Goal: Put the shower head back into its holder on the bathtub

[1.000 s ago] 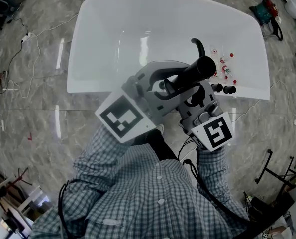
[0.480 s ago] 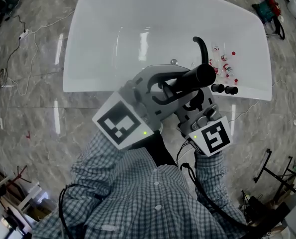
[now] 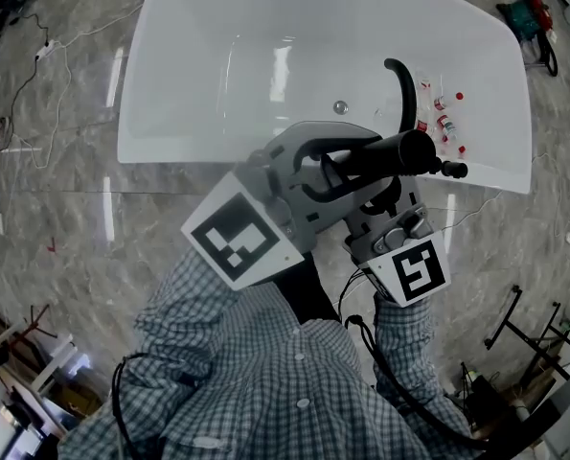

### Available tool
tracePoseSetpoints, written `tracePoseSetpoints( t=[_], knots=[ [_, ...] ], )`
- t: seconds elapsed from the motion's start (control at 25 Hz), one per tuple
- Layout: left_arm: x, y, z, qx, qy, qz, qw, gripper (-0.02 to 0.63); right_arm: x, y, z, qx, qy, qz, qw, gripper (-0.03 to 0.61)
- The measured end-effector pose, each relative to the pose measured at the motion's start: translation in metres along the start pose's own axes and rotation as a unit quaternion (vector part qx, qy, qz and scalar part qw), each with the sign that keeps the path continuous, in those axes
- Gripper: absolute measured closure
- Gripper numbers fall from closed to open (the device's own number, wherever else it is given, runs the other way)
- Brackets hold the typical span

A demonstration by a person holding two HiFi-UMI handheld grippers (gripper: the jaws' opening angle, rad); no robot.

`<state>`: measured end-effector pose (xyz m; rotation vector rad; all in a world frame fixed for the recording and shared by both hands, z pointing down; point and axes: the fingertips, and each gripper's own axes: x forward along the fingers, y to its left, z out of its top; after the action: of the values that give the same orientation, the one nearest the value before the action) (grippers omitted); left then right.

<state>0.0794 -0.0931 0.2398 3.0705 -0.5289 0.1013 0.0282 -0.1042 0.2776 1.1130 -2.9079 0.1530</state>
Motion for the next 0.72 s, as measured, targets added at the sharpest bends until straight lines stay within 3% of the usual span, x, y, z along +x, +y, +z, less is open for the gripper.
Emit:
tracePoseSetpoints(
  t=[0.72],
  knots=[
    [0.003, 0.016, -0.056, -0.025, 0.006, -0.007, 0.9996, 0.479, 0.016, -0.01, -0.057, 0.021, 0.015, -0.005, 1.0, 0.446]
  ],
)
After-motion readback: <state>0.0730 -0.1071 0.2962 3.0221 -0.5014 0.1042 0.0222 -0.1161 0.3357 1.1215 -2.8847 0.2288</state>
